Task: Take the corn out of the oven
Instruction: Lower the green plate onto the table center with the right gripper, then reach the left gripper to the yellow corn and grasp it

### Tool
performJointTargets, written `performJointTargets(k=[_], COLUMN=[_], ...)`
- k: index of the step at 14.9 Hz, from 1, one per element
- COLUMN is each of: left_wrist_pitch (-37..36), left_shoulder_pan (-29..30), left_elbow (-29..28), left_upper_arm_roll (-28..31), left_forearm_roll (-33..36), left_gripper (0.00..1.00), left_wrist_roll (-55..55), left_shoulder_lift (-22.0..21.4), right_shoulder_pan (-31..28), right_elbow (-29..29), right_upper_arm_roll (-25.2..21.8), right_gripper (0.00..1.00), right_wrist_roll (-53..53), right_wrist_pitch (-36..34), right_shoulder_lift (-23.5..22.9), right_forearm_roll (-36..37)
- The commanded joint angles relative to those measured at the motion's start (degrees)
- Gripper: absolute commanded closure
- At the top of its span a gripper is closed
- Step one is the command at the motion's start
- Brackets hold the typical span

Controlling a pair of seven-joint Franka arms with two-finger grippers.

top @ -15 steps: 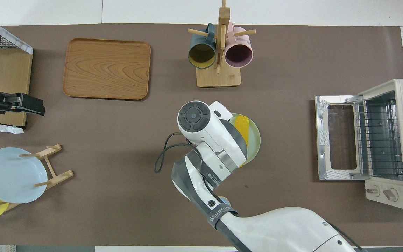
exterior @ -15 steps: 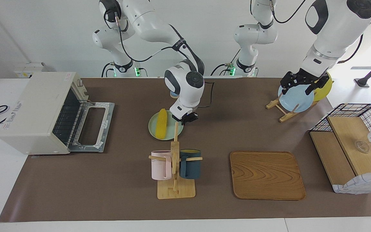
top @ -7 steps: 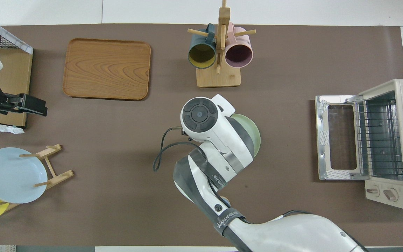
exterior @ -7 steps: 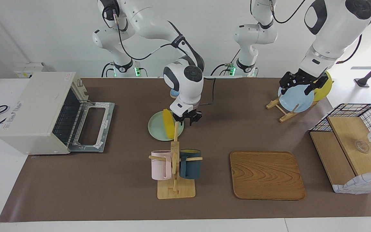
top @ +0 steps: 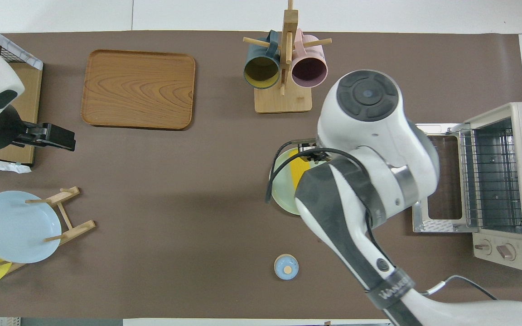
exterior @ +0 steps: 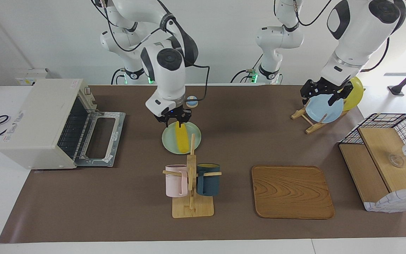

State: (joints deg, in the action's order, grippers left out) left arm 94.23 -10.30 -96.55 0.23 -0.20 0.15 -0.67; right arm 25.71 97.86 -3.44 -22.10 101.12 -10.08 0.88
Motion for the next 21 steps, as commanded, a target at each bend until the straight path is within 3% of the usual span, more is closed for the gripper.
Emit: performJointTargets(k=[1, 5, 8, 10, 11, 13, 16, 21], left_wrist_pitch=[4.5, 10.7, 15.5, 19.4, 21.4, 24.9, 29.8, 37.3], left_shoulder_pan=[-5.0, -12.4, -19.8, -24.3, -26.2, -29.3, -33.9, -38.0], left_elbow=[-3.9, -6.6, -7.3, -7.2, -7.2, -7.2, -7.2, -2.6], left_upper_arm_roll=[0.4, 0.4, 0.4, 0.4, 0.4, 0.4, 0.4, 0.6], left_forearm_roll=[-1.8, -4.7, -5.2, -5.2, -5.3, -6.6, -7.2, -7.3], left_gripper=[0.00, 0.00, 0.00, 0.00, 0.00, 0.00, 0.00, 0.00], left_wrist_roll=[-4.9, -12.5, -20.3, -25.3, -27.6, -30.5, -36.1, -44.9], left_shoulder_lift=[-0.6, 1.1, 4.8, 7.6, 8.9, 11.1, 14.5, 23.1], right_shoulder_pan=[-5.6, -11.1, -12.5, -12.4, -12.2, -12.7, -12.8, -15.3], right_elbow=[0.8, -4.2, -9.2, -9.3, -9.4, -10.2, -9.2, -6.2], right_upper_arm_roll=[0.5, 0.3, 0.1, 0.4, 0.4, 0.0, 0.0, -0.3], right_gripper=[0.49, 0.49, 0.49, 0.46, 0.40, 0.08, 0.00, 0.00], right_wrist_roll=[7.8, 13.2, 16.8, 17.6, 17.6, 17.8, 18.0, 24.7], right_wrist_pitch=[-4.9, -11.7, -18.6, -19.4, -19.6, -22.4, -22.3, -19.2], right_shoulder_lift=[3.7, 4.9, 5.6, 5.8, 5.9, 7.6, 8.7, 10.2], right_forearm_roll=[-1.1, -1.0, -0.6, -0.8, -0.4, -0.6, -0.4, -0.5])
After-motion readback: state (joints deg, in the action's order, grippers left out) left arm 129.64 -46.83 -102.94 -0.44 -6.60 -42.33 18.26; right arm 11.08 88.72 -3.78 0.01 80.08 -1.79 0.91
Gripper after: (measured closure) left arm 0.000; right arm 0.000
